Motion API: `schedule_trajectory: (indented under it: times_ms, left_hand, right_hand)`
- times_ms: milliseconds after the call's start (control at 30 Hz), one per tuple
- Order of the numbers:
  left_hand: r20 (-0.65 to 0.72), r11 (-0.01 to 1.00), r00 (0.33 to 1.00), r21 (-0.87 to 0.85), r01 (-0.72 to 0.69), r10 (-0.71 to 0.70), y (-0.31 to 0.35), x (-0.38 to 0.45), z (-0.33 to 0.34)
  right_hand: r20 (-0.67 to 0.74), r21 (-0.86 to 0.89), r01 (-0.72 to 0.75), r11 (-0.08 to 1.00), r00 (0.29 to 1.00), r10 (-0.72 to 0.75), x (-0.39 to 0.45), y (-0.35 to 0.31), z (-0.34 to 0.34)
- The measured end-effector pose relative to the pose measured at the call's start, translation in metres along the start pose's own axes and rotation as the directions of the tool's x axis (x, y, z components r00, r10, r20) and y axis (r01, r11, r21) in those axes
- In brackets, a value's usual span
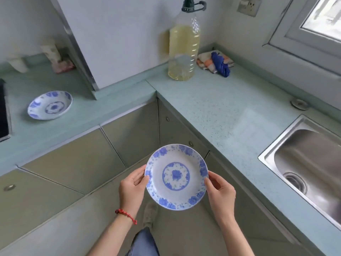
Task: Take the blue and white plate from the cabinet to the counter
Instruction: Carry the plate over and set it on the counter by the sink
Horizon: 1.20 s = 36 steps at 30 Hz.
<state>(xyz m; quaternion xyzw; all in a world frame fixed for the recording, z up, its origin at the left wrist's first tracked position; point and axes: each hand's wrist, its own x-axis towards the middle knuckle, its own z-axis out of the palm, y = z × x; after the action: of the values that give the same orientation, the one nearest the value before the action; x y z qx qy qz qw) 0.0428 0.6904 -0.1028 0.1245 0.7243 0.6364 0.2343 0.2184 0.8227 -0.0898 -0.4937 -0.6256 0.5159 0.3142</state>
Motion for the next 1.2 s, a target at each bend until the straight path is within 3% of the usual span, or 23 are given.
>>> schedule_trajectory:
  times_ms: [200,500,867,1200]
  left_hand:
    - [0.049,0.999,0.998,0.011,-0.040,0.040,0.017,0.095,0.017]
    - [0.236,0.995,0.971,0.090,-0.045,0.022,0.045,0.209,0.048]
    - [0.394,0.983,0.919,0.167,-0.079,0.007,0.051,0.259,0.158]
    - [0.563,0.959,0.823,0.266,-0.102,-0.069,0.052,0.266,0.264]
  right_hand:
    - [-0.090,0.015,-0.024,1.000,0.996,0.025,0.071,-0.012,0.049]
    - [-0.234,0.019,-0.062,0.998,0.970,0.065,0.143,-0.034,0.087]
    - [-0.399,-0.017,-0.125,0.992,0.911,0.108,0.209,-0.016,0.042]
    - [-0.567,0.069,-0.204,0.976,0.798,0.207,0.246,0.008,-0.018]
